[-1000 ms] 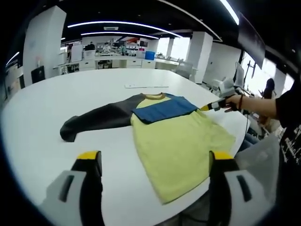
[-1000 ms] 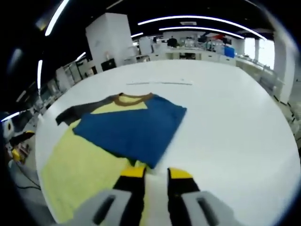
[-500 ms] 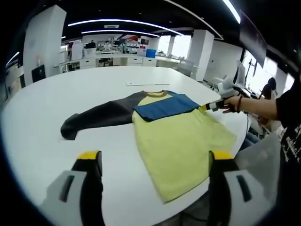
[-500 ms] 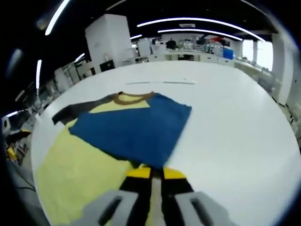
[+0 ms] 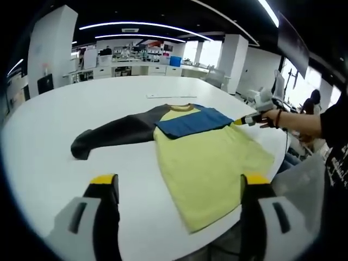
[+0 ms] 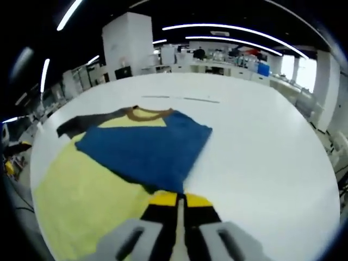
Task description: Fold the garment on the visible template until the final outline fits inside the template.
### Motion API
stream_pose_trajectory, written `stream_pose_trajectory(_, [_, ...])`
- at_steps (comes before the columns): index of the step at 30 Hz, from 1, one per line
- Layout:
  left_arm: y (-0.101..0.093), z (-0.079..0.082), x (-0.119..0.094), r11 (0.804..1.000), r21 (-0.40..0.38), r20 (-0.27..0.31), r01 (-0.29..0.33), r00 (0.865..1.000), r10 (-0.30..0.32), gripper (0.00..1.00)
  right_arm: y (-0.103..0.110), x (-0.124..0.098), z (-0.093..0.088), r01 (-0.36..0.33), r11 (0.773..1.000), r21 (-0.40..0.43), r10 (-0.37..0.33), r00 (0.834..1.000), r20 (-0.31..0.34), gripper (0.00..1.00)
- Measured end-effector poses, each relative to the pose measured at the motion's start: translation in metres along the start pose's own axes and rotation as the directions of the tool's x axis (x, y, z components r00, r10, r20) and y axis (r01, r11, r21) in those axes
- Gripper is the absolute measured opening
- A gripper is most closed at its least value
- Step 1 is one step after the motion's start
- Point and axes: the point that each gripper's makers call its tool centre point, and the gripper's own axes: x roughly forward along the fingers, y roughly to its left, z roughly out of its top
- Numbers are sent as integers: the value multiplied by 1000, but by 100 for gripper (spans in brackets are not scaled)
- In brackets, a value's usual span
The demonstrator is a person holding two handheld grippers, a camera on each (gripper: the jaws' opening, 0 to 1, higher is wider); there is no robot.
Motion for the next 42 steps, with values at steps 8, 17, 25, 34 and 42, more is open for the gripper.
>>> stream_pose_trajectory(8, [1,1,0,1000,3,1,0,1000,0,90,-7,0,3,27,998,-48,-28,999,-22,0])
stream_pose_trajectory(17, [2,-1,0,1000,-4,1,-8,1000,8,90,-13,2,-1,45,996,-79,-50,997,-55,0])
stream_pose_trajectory(25, [9,-1,-1,1000,-6,-2,-21,1000,21,90,-18,4,-2,51,996,-73,-56,996,-67,0])
stream_pose_trajectory(34, [13,2,0,1000,-3,2,-29,1000,29,90,-23,4,-3,53,997,-58,-58,995,-76,0])
stream_pose_trajectory(42, [17,3,-1,1000,1,0,-31,1000,31,90,-29,2,-3,52,999,-14,-53,996,-77,0])
